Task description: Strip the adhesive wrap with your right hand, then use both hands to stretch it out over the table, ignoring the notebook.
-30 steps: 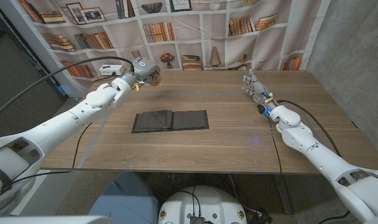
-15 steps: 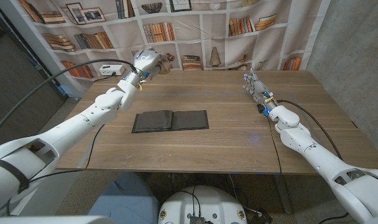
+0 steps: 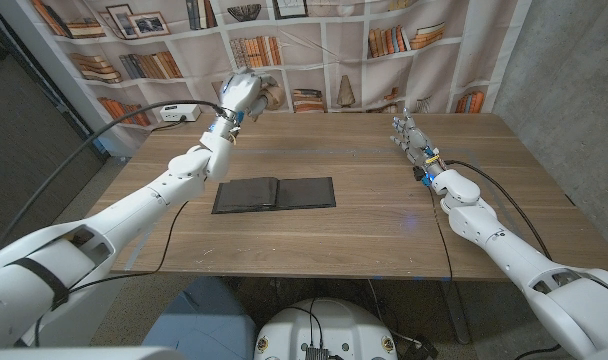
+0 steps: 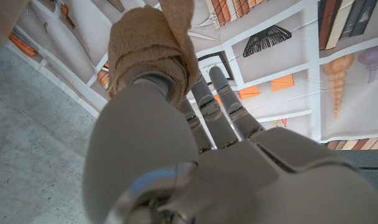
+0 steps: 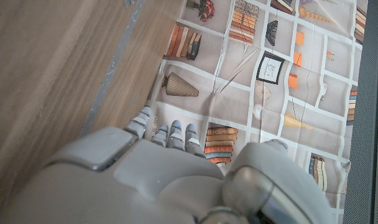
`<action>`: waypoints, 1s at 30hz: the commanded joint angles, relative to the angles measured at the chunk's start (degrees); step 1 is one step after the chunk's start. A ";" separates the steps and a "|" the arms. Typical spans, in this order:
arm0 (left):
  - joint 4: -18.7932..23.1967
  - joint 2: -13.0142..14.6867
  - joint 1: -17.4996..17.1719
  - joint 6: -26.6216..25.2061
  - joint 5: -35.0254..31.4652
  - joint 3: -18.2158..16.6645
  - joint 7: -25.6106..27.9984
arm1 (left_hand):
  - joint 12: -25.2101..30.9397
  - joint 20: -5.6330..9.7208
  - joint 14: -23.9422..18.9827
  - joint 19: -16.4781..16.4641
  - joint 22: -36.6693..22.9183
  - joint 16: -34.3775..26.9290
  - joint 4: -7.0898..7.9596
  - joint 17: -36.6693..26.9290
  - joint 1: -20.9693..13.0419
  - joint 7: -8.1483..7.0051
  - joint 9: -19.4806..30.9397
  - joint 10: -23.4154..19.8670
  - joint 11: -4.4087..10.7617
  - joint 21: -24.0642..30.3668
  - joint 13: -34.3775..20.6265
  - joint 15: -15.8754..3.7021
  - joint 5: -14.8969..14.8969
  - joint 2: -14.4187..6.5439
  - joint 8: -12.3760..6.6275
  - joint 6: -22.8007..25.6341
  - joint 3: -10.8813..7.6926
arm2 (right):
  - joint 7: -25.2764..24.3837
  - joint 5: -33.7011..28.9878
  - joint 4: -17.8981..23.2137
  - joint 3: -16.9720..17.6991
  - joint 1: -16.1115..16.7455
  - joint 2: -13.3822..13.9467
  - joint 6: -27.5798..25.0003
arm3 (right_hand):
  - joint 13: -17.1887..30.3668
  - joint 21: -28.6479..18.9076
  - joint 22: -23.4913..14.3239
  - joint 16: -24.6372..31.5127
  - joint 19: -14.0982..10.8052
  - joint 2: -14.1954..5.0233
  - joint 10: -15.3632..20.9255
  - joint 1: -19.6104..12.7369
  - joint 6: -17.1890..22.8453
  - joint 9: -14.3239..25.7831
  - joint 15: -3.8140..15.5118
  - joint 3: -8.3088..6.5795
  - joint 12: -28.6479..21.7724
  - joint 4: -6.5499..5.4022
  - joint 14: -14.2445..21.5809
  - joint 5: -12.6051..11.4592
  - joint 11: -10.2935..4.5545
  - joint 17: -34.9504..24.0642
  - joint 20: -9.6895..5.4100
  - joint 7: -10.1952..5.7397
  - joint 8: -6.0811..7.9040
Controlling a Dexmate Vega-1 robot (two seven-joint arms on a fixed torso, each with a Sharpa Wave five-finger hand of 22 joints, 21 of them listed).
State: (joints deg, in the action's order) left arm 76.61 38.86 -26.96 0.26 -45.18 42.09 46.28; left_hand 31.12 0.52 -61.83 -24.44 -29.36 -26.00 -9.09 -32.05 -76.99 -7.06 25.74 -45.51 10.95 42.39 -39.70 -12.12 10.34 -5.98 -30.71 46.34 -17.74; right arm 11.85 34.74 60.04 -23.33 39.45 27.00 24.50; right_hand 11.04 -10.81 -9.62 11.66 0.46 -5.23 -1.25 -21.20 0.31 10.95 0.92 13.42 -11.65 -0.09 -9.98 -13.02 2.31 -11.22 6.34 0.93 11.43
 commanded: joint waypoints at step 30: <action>-4.11 -9.90 -1.82 9.71 13.79 -2.65 6.98 | -0.16 -0.02 -0.22 2.11 -0.14 1.90 0.31 -1.72 -1.54 0.84 -0.73 0.81 0.21 2.72 -0.52 -1.54 -0.15 -2.63 -0.09 -0.36 0.01 | 0.03 0.02 1.39 0.58 0.62 1.11 0.61 | 0.10 -0.05 -0.16 0.00 -0.30 -0.68 0.11 -0.12 0.41 0.06 0.31 -0.30 -0.04 -0.11 -0.70 0.16 -0.17 -0.07 -0.06 0.15 0.10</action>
State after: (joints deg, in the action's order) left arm 74.37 31.21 -28.75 8.55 -33.27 39.64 52.20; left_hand 31.11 0.72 -61.31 -22.59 -29.35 -24.35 -8.92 -33.57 -76.60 -6.79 24.93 -45.06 11.10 44.74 -39.96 -12.63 10.11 -6.50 -30.71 45.93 -17.58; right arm 11.92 35.12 60.90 -22.81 40.17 27.60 25.28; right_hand 11.04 -10.82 -9.62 11.66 0.25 -5.23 -1.26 -21.20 0.30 10.95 0.91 13.42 -11.65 -0.09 -9.99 -13.02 2.33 -11.22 6.13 0.93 11.43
